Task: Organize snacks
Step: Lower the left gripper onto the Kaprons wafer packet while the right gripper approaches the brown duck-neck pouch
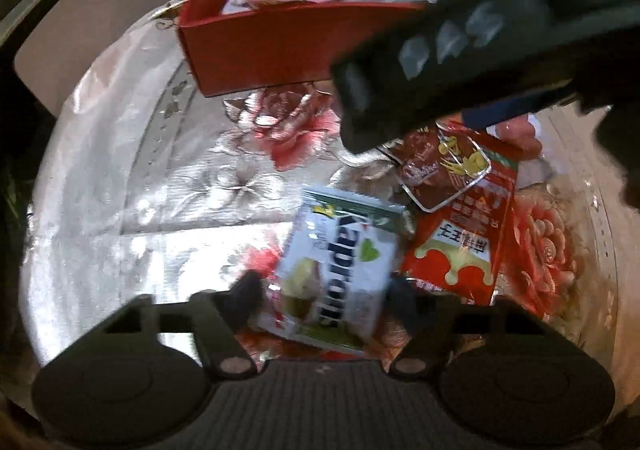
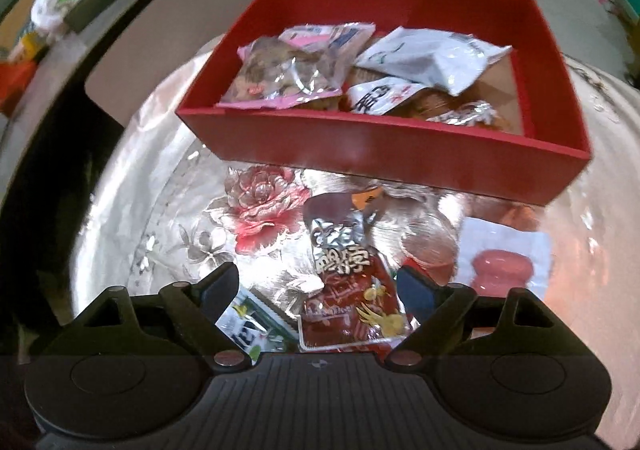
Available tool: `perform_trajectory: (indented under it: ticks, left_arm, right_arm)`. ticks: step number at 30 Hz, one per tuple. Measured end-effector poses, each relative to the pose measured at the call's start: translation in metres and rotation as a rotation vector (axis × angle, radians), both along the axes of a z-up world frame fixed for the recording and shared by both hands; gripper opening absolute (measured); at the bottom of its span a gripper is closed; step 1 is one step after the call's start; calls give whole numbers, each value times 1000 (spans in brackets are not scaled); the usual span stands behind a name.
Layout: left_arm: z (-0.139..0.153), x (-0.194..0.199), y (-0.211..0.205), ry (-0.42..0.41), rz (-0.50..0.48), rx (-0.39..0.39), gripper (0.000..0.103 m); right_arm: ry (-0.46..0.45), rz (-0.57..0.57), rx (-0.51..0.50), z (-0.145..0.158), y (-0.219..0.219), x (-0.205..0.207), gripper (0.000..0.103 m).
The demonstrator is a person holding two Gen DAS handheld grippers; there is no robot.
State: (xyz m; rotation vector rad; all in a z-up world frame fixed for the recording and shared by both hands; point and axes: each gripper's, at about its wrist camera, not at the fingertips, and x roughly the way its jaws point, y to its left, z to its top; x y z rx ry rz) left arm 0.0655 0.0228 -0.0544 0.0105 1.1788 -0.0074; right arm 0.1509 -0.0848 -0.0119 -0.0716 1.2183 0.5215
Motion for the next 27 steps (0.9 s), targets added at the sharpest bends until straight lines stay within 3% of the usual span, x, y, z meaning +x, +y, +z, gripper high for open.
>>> perform_trajectory:
  ticks: [9,14,19,22,25,27]
  left_arm:
    - [5,-6,23,22,49,-26,56]
    - [5,-6,27,31,56,-38,56]
    - [2,3,41,39,87,-67,56]
    - [0,3,35,40,70,-38,57]
    - [0,3,33,42,60,-24,58]
    - [0,3,34,41,58,-29,58]
  right_arm:
    - [8,32,-87,-26,17,4,83]
    - [21,47,-75,-28,20,6,95]
    - [48,27,6,-26,0,15,99]
    - [57,15,33,-31,-10,20,103]
    - [45,8,-4,-31,-4,17,103]
    - [12,60,-69,-30,8,10,103]
